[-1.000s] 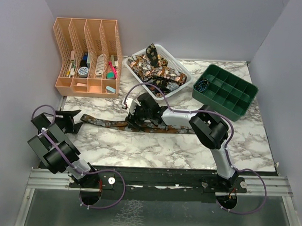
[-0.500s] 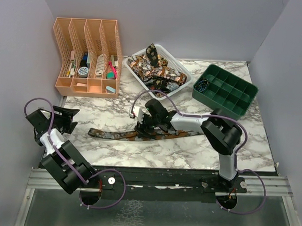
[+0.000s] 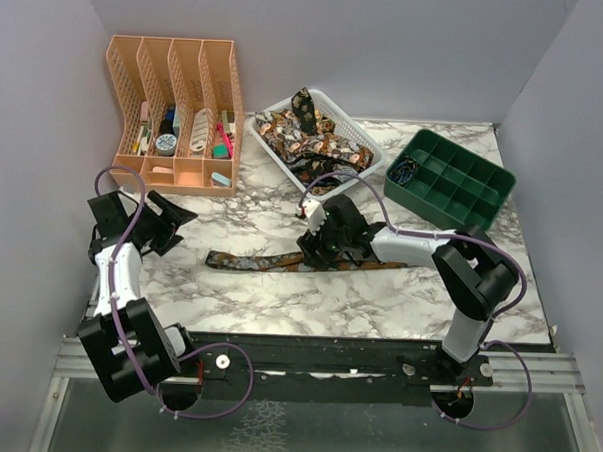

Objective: Roll the ties
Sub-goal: Flatten out the tie at the center of the board.

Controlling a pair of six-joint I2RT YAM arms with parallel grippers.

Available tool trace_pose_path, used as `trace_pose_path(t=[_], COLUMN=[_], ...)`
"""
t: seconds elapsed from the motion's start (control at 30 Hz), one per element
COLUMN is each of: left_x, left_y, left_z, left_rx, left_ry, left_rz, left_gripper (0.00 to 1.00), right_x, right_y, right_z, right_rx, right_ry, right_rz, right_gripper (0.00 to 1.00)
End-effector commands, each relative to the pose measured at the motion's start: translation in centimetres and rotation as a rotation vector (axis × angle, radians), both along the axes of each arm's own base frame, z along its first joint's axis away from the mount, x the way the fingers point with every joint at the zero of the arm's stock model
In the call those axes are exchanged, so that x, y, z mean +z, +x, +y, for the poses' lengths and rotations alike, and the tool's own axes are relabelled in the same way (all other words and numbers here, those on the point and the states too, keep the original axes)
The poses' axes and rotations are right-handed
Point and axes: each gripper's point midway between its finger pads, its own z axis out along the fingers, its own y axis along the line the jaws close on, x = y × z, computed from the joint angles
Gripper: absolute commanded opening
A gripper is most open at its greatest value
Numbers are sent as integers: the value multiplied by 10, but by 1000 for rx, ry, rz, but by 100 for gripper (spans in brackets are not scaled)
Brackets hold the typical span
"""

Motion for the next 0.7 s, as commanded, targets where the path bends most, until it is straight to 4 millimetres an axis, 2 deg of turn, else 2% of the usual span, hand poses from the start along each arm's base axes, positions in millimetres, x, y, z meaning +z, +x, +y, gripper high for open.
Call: trace_pose_path(t=[0.0,0.1,0.13,0.17,0.23,0.27,0.4,0.47,0.53,0.67], left_x=[-5,-9,-10,-11,-13,-15,-22,-26,-30,-38], left_y=[-18,-23,-23,-24,-24,-23,-22,-22,-22,-23], left_z=[-2,-1,-2,-1,0,2,7,9,10,10], left_rx=[-39,-22,-21,-21,-17,-11,20,24,30,25], left_ry=[96,108,108,108,110,113,114,110,111,105], left_rz=[88,102,106,110,122,130,168,184,201,223], left_gripper=[80,80,80,80,80,80,80,80,80,79], right_x=[35,68,74,78,81,81,74,71,65,44], right_y=[-16,-20,-21,-22,-26,-27,-32,-37,-40,-51], right_z=[17,41,48,55,70,79,117,136,154,176], right_rx=[-29,-15,-9,0,17,21,-1,0,-15,9], right_ry=[147,283,305,319,331,332,351,381,389,340], right_rz=[90,126,139,151,162,157,194,211,219,241], right_gripper=[70,73,80,84,84,81,56,47,42,35])
